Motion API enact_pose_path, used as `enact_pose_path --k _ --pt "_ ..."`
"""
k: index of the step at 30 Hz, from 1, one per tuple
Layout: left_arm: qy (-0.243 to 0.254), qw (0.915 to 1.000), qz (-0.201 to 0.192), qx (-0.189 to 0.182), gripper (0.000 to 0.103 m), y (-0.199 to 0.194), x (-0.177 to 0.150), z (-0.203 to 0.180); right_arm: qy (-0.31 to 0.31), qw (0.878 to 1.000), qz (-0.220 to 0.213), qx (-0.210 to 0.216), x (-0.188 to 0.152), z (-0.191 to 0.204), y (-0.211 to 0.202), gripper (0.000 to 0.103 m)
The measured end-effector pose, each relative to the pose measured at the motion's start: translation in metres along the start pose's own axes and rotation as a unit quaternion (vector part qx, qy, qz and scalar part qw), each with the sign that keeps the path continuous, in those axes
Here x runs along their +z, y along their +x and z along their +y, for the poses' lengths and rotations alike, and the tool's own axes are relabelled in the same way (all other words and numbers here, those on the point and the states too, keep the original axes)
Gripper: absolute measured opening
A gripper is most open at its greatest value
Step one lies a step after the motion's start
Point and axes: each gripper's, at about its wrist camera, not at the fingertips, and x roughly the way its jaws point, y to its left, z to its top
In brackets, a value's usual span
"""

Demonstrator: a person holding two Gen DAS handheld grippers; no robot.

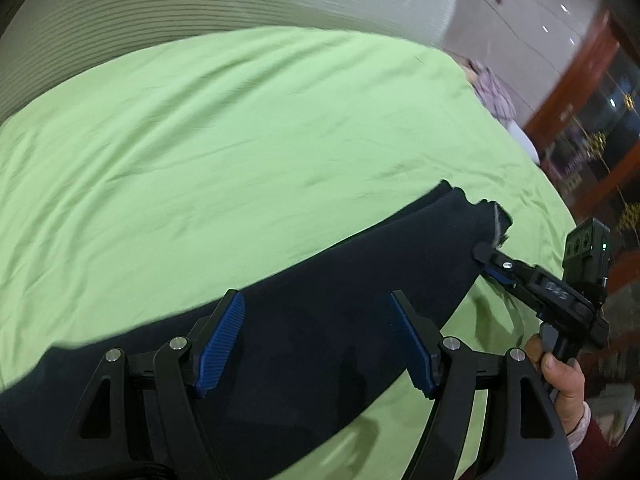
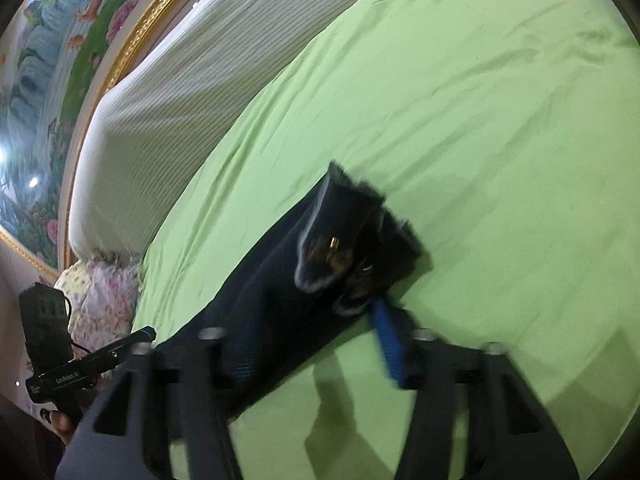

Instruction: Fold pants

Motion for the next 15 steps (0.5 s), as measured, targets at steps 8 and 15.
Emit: enact_pose_path --k 8,15 --pt "0.071 0.9950 0.052 -0.047 0.074 0.056 0.043 -0.045 0.018 0.999 -0.041 0.029 -0.002 -0.008 -0.009 0.011" --pt "0.109 0.9831 0.119 -0.086 0.062 0.112 0.065 -0.077 0.019 0.999 -0.028 0.033 -0.007 -0.018 -0.010 0.011"
